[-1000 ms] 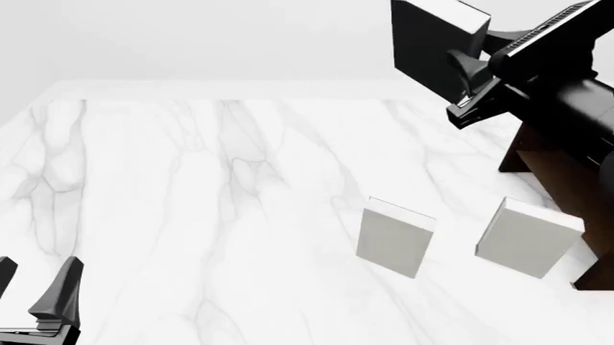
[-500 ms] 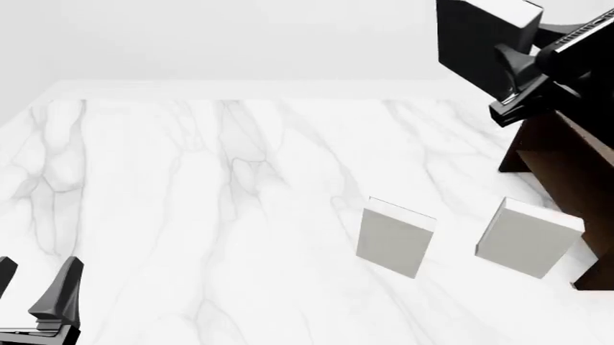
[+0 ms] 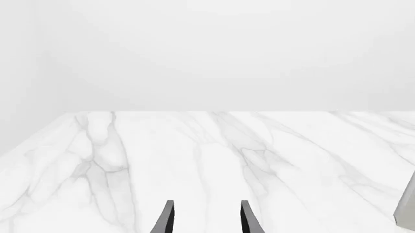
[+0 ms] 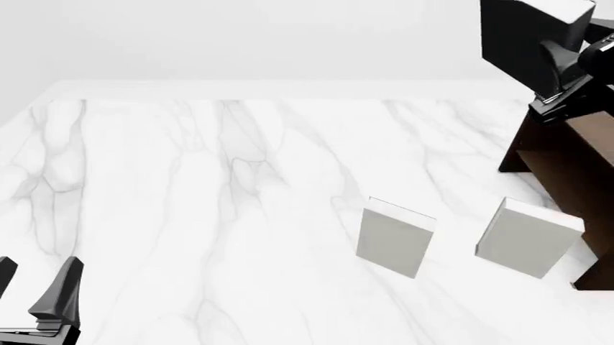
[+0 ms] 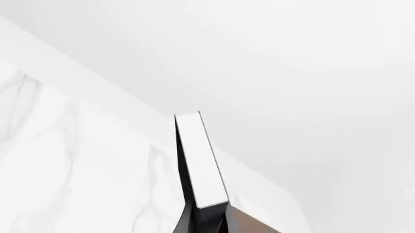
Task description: Pick up the book on the left and place it on top of the shelf.
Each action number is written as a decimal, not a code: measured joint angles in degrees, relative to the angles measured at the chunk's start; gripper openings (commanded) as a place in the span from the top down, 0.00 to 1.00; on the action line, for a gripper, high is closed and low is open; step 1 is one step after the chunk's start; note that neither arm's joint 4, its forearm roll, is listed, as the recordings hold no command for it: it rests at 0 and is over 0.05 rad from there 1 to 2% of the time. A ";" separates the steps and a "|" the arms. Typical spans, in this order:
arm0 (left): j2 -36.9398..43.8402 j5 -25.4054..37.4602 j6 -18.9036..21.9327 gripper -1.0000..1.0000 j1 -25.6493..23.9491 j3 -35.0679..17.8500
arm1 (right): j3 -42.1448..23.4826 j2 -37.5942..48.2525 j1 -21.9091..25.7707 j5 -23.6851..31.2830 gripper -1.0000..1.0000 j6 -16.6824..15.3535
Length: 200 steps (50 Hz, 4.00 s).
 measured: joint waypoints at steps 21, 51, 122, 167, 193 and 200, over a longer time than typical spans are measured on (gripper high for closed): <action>0.00 0.00 0.00 0.00 0.00 0.00 | 1.56 -2.99 -5.66 0.67 1.00 -3.41; 0.00 0.00 0.00 0.00 0.00 0.00 | 3.27 -4.63 -14.47 -0.30 1.00 -7.93; 0.00 0.00 0.00 0.00 0.00 0.00 | 5.46 1.23 -27.76 -6.57 1.00 -14.71; 0.00 0.00 0.00 0.00 0.00 0.00 | 5.19 6.75 -33.93 -10.78 1.00 -17.46; 0.00 0.00 0.00 0.00 0.00 0.00 | 4.20 11.63 -35.73 -13.90 1.00 -18.19; 0.00 0.00 0.00 0.00 0.00 0.00 | 4.26 13.18 -35.96 -15.14 1.00 -18.48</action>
